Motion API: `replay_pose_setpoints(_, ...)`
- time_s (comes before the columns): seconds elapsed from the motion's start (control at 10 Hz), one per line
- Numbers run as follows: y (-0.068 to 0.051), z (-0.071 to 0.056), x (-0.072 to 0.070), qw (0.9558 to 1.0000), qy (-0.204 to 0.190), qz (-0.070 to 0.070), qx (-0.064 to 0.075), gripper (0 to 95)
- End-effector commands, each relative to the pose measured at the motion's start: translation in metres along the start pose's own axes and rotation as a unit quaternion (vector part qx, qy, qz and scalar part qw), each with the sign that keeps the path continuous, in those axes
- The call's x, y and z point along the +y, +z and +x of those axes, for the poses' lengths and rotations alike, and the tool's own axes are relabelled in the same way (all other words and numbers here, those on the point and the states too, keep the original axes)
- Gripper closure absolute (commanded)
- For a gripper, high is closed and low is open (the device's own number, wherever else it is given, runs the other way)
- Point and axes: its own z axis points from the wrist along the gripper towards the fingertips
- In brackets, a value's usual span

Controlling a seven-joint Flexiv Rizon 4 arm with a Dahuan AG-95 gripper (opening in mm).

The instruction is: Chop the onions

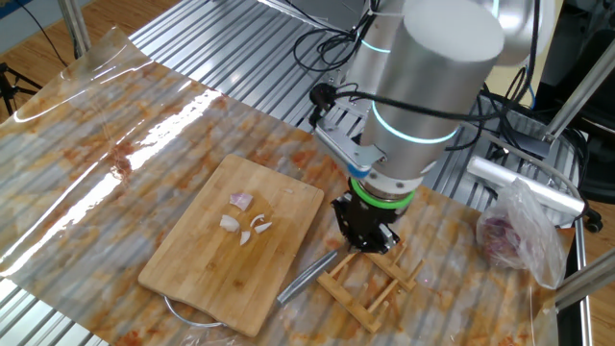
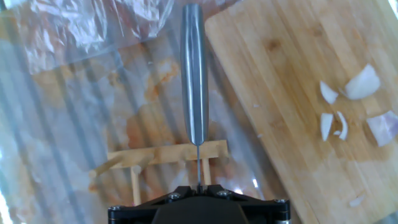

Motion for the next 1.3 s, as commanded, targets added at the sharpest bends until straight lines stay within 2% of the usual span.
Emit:
replay_pose_setpoints(0.1, -0.016, -0.007, -0.005, 0.9998, 0.0, -0.015, 0.009, 95.0)
replay_pose_setpoints(0.2, -0.023, -0.011, -0.007, 0.9998, -0.002, -0.019, 0.012, 95.0)
replay_pose_setpoints(0.4, -0.039, -0.023, -0.015, 0.9997, -0.018, -0.014, 0.013, 95.0)
replay_pose_setpoints(0.6, -0.047, -0.036, -0.027, 0.999, -0.042, -0.013, 0.012, 95.0)
replay_pose_setpoints(0.9, -0.041, -0.053, -0.047, 0.9973, -0.072, -0.012, 0.007, 95.0)
replay_pose_setpoints(1.0, -0.036, -0.064, -0.062, 0.9957, -0.091, -0.013, 0.003, 95.0)
replay_pose_setpoints(1.1, -0.034, -0.067, -0.065, 0.9952, -0.097, -0.014, 0.002, 95.0)
replay_pose_setpoints(1.3, -0.024, -0.08, -0.082, 0.9923, -0.123, -0.013, -0.005, 95.0)
